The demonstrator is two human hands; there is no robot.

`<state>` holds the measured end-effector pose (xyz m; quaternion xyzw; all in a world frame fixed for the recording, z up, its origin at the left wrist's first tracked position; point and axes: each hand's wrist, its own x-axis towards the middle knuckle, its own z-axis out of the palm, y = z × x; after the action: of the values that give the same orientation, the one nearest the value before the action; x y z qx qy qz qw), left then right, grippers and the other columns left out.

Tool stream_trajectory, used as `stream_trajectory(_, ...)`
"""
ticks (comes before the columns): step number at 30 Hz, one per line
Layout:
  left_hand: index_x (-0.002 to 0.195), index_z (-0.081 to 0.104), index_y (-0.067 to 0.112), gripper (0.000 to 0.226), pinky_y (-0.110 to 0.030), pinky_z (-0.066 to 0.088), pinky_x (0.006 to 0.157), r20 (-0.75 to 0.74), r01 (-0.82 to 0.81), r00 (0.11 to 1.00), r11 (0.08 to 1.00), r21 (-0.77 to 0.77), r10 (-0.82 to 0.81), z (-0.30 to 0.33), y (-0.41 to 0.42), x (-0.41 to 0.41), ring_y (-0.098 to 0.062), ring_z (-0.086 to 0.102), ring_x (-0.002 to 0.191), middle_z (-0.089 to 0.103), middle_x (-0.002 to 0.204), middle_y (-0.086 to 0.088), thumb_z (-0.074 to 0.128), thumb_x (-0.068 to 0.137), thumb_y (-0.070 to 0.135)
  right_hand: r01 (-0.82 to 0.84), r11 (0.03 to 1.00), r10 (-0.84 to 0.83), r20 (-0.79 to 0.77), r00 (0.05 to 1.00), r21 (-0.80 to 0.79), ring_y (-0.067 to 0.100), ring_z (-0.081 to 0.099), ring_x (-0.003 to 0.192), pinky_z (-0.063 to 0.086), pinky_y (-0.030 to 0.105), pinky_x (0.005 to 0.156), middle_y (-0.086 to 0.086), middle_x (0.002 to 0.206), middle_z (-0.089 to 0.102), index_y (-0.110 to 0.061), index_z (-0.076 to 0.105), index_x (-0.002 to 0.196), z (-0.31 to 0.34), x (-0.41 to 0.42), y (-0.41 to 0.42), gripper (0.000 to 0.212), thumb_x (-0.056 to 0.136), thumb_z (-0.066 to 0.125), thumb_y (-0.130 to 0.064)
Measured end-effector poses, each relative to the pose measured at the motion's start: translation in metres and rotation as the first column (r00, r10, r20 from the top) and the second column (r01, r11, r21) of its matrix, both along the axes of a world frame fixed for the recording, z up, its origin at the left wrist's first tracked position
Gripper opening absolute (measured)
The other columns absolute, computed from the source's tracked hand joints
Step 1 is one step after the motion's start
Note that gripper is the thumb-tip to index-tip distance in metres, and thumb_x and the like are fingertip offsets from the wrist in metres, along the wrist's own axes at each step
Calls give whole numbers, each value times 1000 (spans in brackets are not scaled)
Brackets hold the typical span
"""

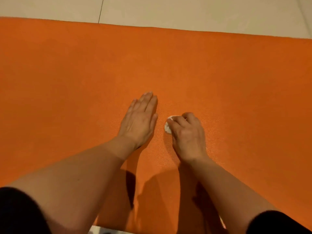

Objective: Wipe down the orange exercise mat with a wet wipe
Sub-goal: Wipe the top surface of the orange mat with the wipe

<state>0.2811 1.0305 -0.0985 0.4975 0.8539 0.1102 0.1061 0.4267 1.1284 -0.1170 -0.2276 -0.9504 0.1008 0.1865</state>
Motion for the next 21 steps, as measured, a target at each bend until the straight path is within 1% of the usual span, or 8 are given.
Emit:
stream_trajectory(3,154,16,14,59,-36,0,121,-70,-21,997,1000,-20,20,-12,4,-19,-17,6,149,13,161,-5,22,101,38,323,940,-329,-41,944,-111,33,52,83,45,36,59,14,90,58,-1,69,86,5,-8,40,13,77,60,0)
stream_trajectory(4,154,15,14,60,-37,0,121,-81,-48,996,999,-26,46,-16,3,-22,-16,5,149,12,161,-4,20,100,41,332,933,-342,-50,938,-137,34,52,81,44,37,58,16,89,56,1,67,84,5,-12,37,12,78,57,-1)
stream_trajectory(8,154,19,15,61,-40,5,121,-118,-77,990,996,-39,72,-23,5,-23,-16,9,149,16,161,-4,22,99,42,-117,988,112,-56,992,-105,27,44,80,39,35,70,15,87,59,2,66,86,0,-24,-2,5,84,64,-2)
stream_trajectory(10,154,19,15,62,-40,5,121,-118,-72,991,996,-51,65,-22,4,-22,-16,8,149,15,161,-4,22,99,43,-188,978,188,-7,982,-87,27,46,80,40,34,68,14,87,59,1,66,85,-2,-27,17,5,81,68,2)
stream_trajectory(13,154,20,15,62,-40,5,121,-124,-77,990,996,-43,71,-23,5,-24,-17,10,148,17,161,-5,22,99,43,234,950,-252,-65,965,-206,36,56,86,42,40,73,18,94,59,-2,66,96,-4,-30,65,11,87,61,-5)
stream_trajectory(15,153,21,14,61,-39,5,121,-122,-76,990,996,-37,71,-24,3,-23,-17,11,148,18,160,-5,24,99,42,345,893,-388,-108,915,-289,38,58,86,41,39,75,19,95,59,-2,65,94,-1,-36,60,11,88,58,-7)
stream_trajectory(18,153,23,14,61,-39,5,121,-116,-78,990,997,-28,74,-24,5,-23,-18,12,148,19,160,-6,25,99,41,-16,975,-10,-119,993,-223,34,56,83,41,34,74,18,92,60,0,65,88,-3,-44,9,11,82,57,-2)
stream_trajectory(21,153,23,14,61,-40,5,121,-114,-79,991,996,-33,75,-26,5,-22,-18,11,148,18,160,-5,24,99,42,-277,937,280,-19,960,-213,33,55,79,46,39,66,15,87,59,-1,64,85,-2,-46,26,8,79,60,-2)
